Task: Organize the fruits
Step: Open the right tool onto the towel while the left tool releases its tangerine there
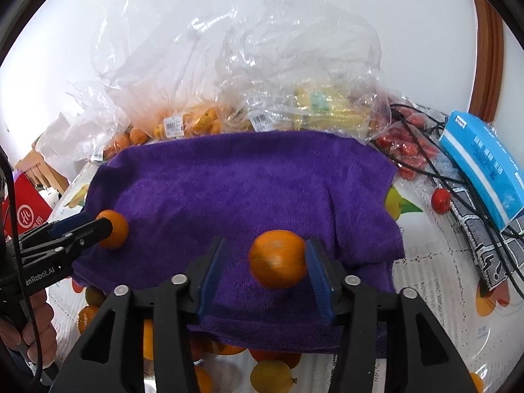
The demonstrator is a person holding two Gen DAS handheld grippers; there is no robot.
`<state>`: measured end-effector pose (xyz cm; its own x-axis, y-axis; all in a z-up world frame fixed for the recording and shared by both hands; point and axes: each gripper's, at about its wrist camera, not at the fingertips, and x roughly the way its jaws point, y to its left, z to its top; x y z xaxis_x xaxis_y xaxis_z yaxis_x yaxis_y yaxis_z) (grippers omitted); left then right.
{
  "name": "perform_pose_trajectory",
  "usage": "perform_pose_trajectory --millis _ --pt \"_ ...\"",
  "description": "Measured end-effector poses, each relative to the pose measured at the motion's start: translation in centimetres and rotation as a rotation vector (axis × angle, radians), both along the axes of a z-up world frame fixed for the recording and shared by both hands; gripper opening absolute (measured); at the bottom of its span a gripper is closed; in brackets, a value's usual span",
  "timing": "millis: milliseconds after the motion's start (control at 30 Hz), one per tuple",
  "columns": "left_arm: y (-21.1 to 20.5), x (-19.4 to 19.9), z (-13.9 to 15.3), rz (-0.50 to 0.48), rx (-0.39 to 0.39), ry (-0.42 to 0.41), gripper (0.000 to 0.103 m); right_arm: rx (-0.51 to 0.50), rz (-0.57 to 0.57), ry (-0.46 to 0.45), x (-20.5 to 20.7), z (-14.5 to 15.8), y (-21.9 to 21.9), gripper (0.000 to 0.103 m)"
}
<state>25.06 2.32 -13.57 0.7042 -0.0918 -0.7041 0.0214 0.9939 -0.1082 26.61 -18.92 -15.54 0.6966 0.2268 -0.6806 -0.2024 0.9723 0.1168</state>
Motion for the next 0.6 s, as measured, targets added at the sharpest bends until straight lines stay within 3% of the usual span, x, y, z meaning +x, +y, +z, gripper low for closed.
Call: perform_pose_trajectory --millis 200,333,500,600 --pt "0.5 -2.1 1.8 -0.009 0.025 -0.082 0.055 0.029 -0.012 -0.045 -1.5 1.8 -0.1 0.052" --pt "2.0 -3.5 1.5 0.009 -0.02 -0.05 0.055 0.041 -0.022 -0.063 -3.3 2.7 -0.3 0.052" --pt "2.6 -6.2 0.9 0.034 0.023 -0.033 0.055 0.035 -0.05 -0.066 -5.9 2.8 -1.2 0.052" --pt "3.0 -7.6 0.4 0.028 0.017 -0.006 0.055 0.05 -0.044 -0.018 -6.9 2.2 -1.7 0.052"
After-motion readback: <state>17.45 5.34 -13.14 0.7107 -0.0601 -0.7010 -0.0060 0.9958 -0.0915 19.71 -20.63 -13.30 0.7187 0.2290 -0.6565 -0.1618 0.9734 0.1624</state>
